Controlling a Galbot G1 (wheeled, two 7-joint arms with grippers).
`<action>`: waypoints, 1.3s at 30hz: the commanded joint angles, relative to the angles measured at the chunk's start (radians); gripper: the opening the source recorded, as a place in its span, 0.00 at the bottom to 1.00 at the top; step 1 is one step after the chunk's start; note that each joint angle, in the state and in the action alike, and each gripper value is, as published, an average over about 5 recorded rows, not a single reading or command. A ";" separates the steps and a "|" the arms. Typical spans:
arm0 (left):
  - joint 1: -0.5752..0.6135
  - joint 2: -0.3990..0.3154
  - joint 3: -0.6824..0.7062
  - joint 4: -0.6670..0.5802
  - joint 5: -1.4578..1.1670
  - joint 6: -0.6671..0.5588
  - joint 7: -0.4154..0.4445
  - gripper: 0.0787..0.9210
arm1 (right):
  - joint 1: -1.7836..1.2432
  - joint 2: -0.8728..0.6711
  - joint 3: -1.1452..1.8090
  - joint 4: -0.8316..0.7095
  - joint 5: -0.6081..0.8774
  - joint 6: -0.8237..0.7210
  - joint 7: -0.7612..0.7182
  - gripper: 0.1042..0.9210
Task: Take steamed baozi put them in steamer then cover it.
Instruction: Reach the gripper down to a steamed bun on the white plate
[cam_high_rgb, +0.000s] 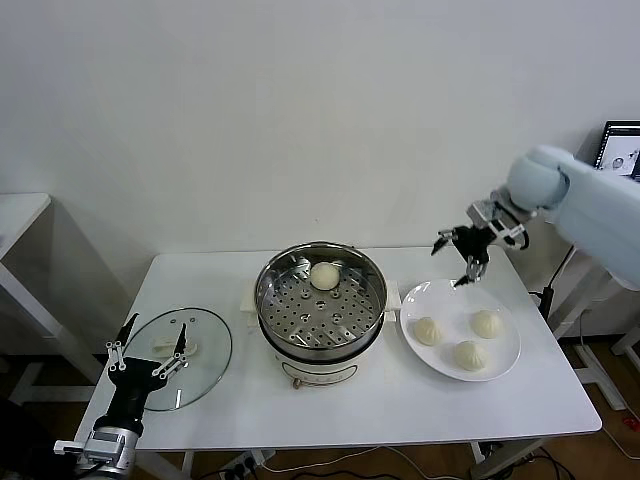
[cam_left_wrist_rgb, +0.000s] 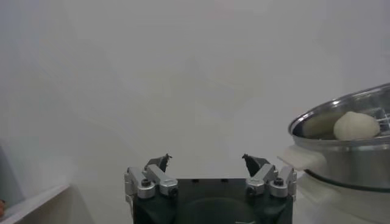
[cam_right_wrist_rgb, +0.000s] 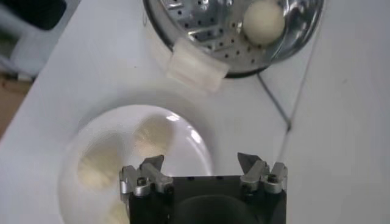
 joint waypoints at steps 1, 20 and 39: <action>0.001 0.000 0.004 0.008 0.005 -0.005 0.000 0.88 | -0.224 -0.020 0.103 -0.045 -0.067 -0.140 0.042 0.88; -0.016 0.004 0.000 0.043 0.014 -0.010 0.000 0.88 | -0.351 0.132 0.195 -0.174 -0.137 -0.128 0.107 0.88; -0.023 0.003 -0.001 0.058 0.016 -0.010 -0.001 0.88 | -0.383 0.178 0.217 -0.215 -0.175 -0.120 0.114 0.88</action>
